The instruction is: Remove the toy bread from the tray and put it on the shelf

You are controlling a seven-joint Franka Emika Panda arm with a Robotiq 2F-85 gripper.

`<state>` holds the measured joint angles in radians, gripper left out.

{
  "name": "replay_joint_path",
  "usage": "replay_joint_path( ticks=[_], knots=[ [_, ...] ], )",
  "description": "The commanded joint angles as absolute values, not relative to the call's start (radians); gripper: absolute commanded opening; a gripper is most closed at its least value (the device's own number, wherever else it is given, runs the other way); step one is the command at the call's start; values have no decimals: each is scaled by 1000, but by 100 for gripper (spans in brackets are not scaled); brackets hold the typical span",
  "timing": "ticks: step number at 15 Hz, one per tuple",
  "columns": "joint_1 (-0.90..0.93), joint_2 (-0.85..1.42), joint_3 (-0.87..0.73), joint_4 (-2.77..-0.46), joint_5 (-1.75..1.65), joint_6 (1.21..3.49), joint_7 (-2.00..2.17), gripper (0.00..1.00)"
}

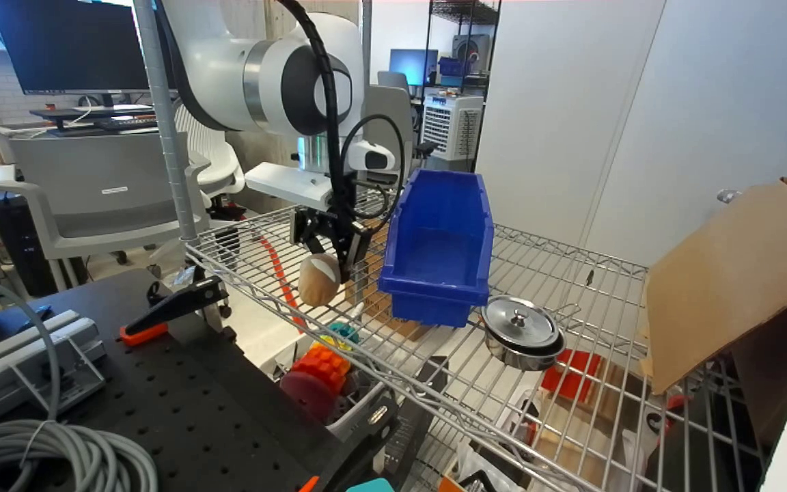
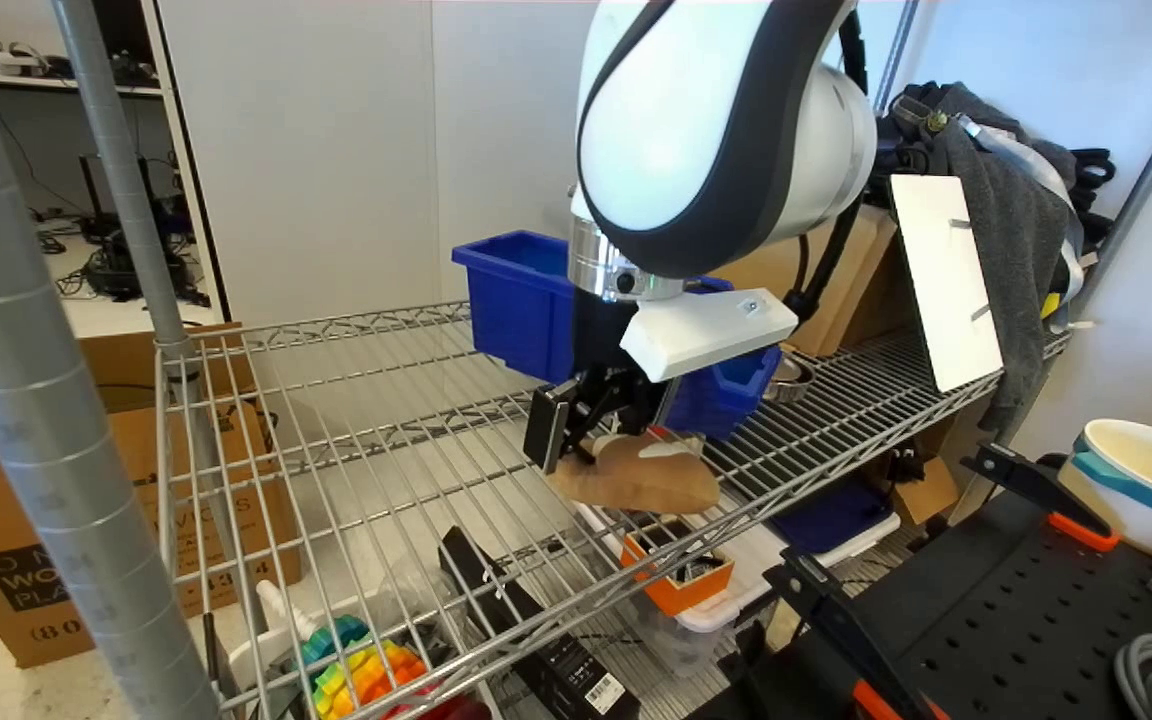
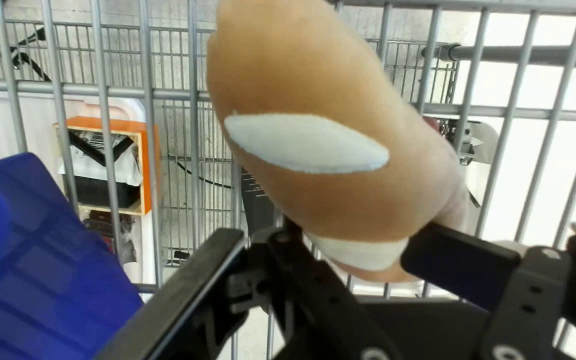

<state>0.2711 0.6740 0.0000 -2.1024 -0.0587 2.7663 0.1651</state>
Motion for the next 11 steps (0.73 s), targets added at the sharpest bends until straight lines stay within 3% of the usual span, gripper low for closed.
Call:
replay_joint_path(
  ticks=[1,3,4,7,8,11],
  knots=[
    [253,596,41,-2140,-60,2710,125,84],
    [227,509,87,-2196,-48,2709,80,98],
    [202,451,121,-2234,-29,2712,49,100],
    [72,304,266,-2317,119,2689,-84,100],
    [168,430,176,-2228,38,2723,11,100],
    [107,318,232,-2294,103,2692,-60,100]
  ],
)
